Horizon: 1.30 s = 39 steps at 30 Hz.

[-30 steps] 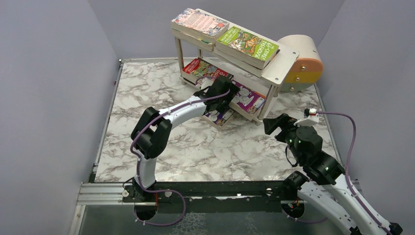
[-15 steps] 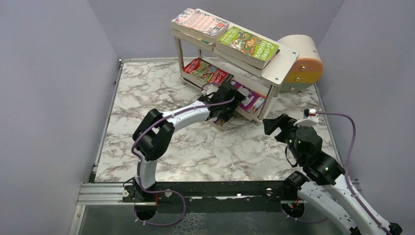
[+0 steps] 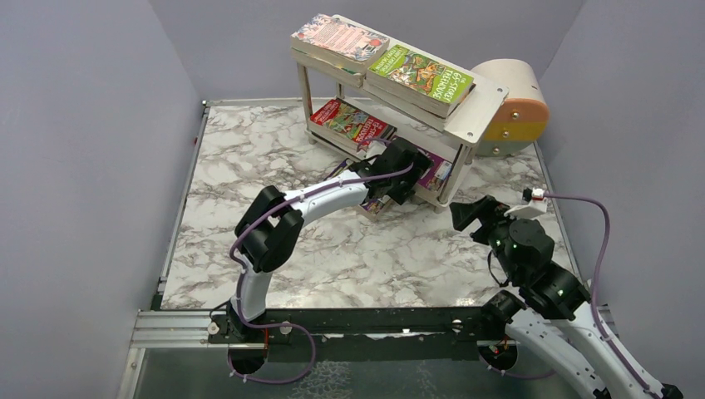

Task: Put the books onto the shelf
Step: Adjust the book on the shelf.

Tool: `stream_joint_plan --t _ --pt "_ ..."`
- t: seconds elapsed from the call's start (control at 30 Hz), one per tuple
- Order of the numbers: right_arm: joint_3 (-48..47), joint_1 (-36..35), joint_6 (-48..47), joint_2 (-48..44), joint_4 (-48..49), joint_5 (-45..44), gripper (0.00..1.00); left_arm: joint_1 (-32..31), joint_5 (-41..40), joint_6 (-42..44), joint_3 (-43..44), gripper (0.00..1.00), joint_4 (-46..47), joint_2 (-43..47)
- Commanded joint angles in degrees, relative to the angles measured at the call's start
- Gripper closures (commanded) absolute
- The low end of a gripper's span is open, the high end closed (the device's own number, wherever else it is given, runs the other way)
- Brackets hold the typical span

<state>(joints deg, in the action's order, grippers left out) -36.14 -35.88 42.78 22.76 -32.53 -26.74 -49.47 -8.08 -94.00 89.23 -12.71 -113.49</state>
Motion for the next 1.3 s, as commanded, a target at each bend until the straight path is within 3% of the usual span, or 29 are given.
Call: stream_joint_plan --t 0.0,1.27 --pt "0.3 0.3 0.6 -1.3 -1.0 -1.3 0.12 -0.6 -0.1 -2.3 2.5 0.01 -2.0 -1.9" --pt "-0.1 0.3 0.2 0.4 0.3 -1.0 0.12 5.3 -1.9 -1.7 0.0 0.01 -1.2 1.6"
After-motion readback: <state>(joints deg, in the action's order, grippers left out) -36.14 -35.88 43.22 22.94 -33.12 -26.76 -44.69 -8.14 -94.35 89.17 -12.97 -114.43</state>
